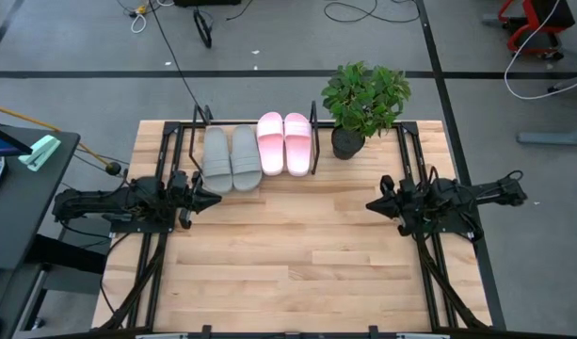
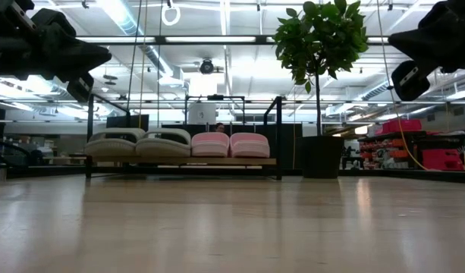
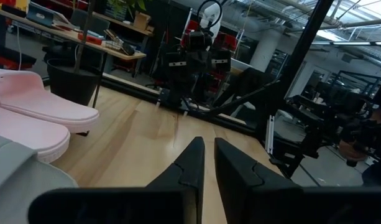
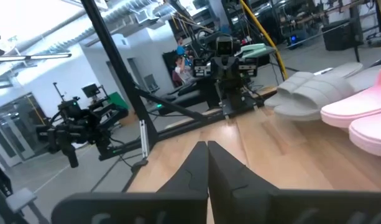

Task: Pick and place slides into the shelf
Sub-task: Return to Home Position

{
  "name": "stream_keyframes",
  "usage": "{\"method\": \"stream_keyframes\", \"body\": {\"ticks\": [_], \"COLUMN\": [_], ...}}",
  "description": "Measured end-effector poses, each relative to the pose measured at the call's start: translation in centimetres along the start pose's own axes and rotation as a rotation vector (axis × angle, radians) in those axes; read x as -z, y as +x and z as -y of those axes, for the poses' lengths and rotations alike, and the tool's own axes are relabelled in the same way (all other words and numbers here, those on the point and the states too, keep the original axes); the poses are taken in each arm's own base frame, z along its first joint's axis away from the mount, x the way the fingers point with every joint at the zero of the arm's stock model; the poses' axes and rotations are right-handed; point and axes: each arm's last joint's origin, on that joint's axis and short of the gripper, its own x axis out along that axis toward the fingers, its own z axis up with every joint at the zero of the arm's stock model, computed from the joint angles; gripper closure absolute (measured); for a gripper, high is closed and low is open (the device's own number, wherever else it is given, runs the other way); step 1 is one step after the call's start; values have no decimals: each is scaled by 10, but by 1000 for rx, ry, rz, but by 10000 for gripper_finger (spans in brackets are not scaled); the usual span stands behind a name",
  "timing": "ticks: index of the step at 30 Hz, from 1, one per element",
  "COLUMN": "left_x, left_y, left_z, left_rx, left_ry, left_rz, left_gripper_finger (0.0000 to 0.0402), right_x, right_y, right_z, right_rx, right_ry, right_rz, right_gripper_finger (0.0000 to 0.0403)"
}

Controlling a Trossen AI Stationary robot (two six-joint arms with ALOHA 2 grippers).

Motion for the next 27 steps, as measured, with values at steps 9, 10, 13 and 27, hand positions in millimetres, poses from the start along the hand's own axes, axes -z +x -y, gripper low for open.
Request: {"method": "stream_keyframes", "body": {"ticks": [9, 10, 13, 27], "left_x": [0, 0, 0, 0], "left_y": [0, 0, 0, 0], "left_z": [0, 0, 0, 0], "left_rx": [0, 0, 0, 0], "left_ry": [0, 0, 0, 0], "left_rz": [0, 0, 0, 0], "left_gripper_finger": [372, 373, 373, 361], "right_x": [0, 1, 3, 1], "right_y": [0, 0, -1, -1], "right_z": [11, 12, 14, 16], "right_rx": [3, 4, 18, 58], "right_ry": [-9, -13, -66, -322], "right_rz": [-51, -66, -85, -64], "right_gripper_finger": [403, 403, 403, 403]}}
